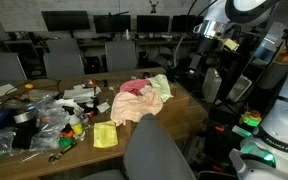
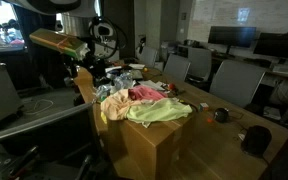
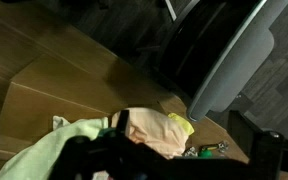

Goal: Remove all the clothes from the top of the box except the pink cloth and hang them on the chair

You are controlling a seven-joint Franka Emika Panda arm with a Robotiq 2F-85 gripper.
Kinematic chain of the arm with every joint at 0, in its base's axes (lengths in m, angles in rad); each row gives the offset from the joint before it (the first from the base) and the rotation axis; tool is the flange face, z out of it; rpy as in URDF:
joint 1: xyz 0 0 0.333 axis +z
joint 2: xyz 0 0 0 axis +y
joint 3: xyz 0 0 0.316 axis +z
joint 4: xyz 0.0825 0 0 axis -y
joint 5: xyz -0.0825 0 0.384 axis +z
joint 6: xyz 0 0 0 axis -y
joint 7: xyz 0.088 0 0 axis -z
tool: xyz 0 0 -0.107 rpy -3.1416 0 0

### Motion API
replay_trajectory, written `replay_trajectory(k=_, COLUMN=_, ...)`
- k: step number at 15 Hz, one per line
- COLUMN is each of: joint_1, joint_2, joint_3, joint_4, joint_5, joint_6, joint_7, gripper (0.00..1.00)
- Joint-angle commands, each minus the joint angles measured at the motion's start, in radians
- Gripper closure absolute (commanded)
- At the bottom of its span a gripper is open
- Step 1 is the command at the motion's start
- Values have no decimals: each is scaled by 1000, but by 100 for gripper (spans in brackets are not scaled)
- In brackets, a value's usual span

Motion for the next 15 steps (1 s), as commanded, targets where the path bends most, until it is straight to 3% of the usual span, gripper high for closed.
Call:
replay_trajectory(k=1, joint_1=-16, joint_2=2, joint_3=16, joint_4=2, joint_5=13, joint_6=-3, joint_7=-10, gripper=0)
replay_trajectory(k=9, joint_1=-23, joint_2=13, joint_3=25, joint_4=14, joint_5=5, joint_6=1, joint_7=6, gripper=0)
replay_trajectory(k=15, joint_1=-71, joint_2=206, joint_3=96, joint_4=206, joint_5=-5, joint_6=90, joint_7=184, gripper=0)
